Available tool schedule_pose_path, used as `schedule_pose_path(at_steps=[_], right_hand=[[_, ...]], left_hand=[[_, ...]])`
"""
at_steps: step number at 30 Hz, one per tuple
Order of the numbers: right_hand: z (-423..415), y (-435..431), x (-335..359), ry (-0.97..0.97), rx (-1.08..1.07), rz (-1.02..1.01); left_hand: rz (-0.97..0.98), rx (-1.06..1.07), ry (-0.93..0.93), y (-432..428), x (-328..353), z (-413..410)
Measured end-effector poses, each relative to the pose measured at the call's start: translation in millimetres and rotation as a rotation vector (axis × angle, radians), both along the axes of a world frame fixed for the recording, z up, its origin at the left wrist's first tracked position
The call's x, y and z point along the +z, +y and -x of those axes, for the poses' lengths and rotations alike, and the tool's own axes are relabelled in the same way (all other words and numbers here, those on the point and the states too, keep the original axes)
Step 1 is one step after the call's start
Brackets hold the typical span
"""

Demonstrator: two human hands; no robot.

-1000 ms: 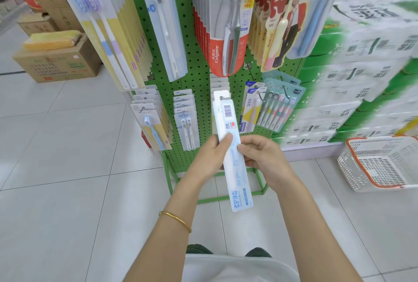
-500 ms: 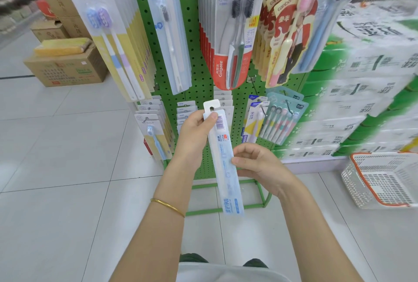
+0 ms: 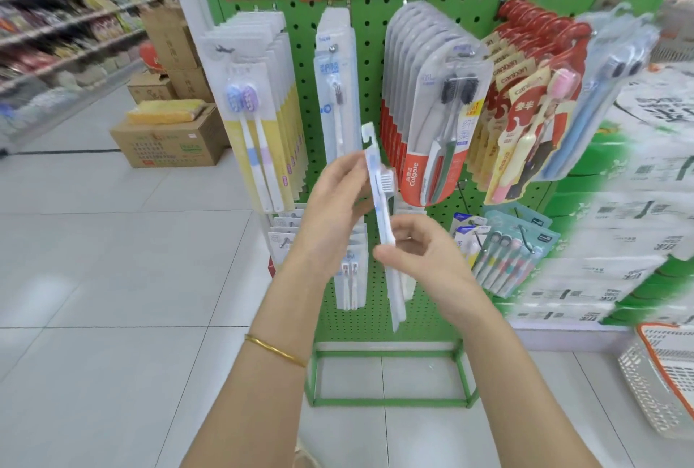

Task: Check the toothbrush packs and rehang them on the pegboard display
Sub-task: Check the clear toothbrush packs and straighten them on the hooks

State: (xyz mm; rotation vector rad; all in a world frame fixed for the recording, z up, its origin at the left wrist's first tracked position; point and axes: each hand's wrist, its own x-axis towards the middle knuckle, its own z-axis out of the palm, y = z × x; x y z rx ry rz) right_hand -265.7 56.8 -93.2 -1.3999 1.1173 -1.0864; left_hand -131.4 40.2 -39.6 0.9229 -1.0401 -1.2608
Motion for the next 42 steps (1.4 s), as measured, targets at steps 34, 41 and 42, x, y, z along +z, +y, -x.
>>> schedule_pose_path(at_steps=[34, 41, 42], right_hand=[[-70.6, -37.5, 56.8, 0.638, -0.482, 0.424], [-66.6, -45.1, 52.0, 0.64, -0.386, 0.458], [-63.4, -46.0, 54.4, 0.604, -0.388, 0.478]], left_hand=[[0.232, 0.271, -0.248, -30.0, 36.6, -29.2], [0.228, 0.28, -0.321, -35.8, 37.7, -26.4], [0.229, 0.281, -0.345, -37.1, 37.3, -27.7]])
